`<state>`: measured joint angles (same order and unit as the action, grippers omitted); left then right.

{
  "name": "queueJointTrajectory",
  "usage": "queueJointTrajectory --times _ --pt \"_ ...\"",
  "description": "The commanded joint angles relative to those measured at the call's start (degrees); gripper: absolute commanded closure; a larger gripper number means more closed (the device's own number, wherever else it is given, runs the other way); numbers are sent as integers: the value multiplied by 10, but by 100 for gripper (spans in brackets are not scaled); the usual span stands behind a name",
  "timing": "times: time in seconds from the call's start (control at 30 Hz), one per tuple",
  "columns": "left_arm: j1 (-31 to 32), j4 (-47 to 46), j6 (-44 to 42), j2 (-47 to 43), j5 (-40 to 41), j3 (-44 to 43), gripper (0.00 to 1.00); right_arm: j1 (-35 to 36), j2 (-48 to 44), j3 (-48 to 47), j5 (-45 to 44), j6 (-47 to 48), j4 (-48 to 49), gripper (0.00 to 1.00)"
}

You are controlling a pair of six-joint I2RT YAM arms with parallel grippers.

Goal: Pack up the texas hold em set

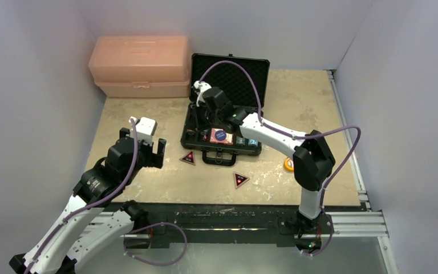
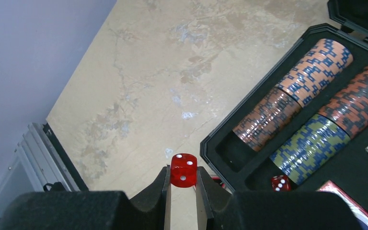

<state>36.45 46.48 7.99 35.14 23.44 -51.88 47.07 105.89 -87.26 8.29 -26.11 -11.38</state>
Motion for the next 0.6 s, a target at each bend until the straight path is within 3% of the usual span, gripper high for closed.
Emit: queueJointTrajectory --times 0.0,0.57 --pt "1 -1 9 -11 24 -12 17 7 23 -53 2 10 -18 100" --pt "0 -3 8 -13 25 -10 17 15 121 -134 -38 10 -102 100"
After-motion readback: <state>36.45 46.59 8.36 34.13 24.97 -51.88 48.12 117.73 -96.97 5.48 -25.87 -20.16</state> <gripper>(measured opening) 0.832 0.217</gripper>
